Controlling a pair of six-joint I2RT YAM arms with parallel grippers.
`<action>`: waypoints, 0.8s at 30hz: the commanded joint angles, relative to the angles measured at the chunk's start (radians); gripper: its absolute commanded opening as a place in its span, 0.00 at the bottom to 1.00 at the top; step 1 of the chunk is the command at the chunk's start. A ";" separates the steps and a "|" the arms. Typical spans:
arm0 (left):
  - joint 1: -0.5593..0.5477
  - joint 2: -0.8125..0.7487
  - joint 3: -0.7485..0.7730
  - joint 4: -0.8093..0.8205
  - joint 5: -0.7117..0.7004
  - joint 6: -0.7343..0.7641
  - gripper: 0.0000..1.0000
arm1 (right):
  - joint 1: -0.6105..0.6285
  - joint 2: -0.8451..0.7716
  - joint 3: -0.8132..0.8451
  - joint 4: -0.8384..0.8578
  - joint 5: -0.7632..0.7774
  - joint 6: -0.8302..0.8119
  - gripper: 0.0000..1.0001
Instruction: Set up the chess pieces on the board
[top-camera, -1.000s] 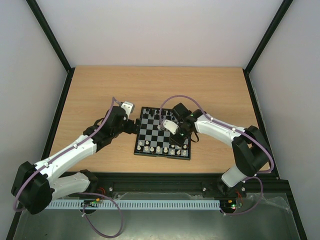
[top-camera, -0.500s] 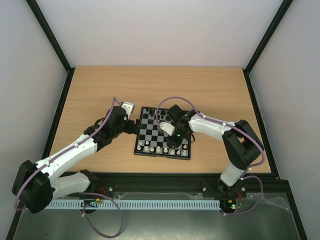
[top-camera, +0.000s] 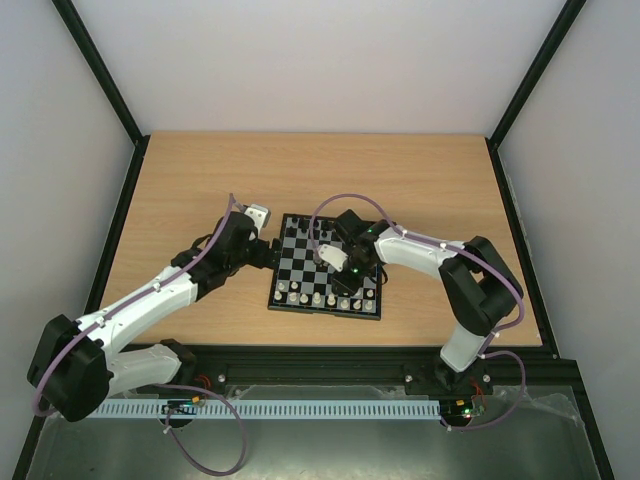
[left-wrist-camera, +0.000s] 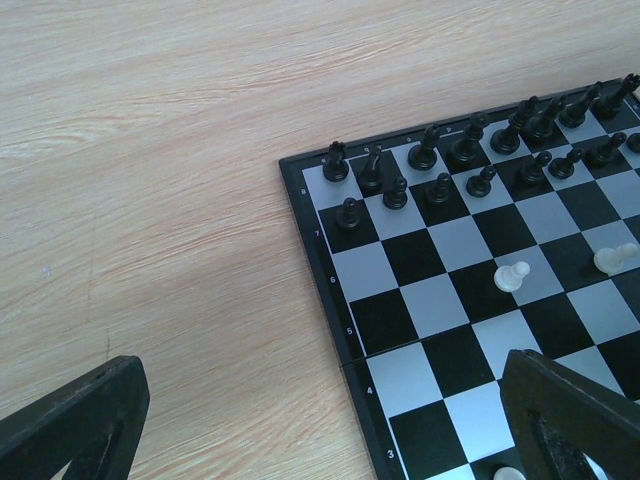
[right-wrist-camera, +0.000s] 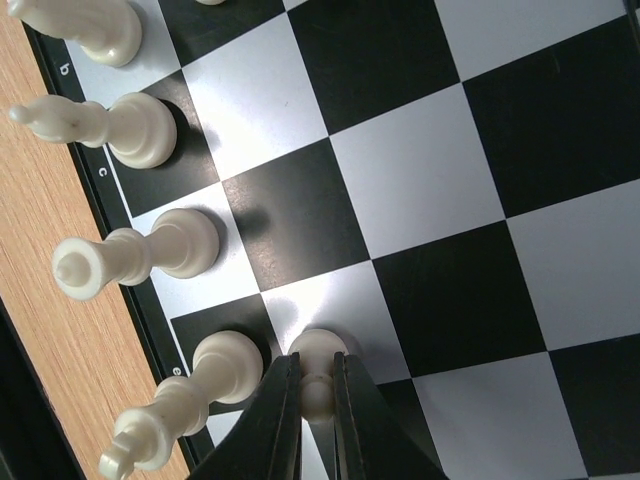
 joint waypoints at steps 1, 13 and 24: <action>0.005 0.001 0.006 0.001 0.003 0.006 0.99 | 0.006 0.022 0.015 -0.016 -0.018 0.005 0.06; 0.008 0.005 0.009 -0.001 0.010 0.006 0.99 | 0.007 -0.020 0.026 -0.019 0.000 0.033 0.26; 0.008 -0.009 0.007 -0.003 0.012 0.004 0.99 | -0.114 -0.061 0.159 -0.116 -0.007 0.000 0.31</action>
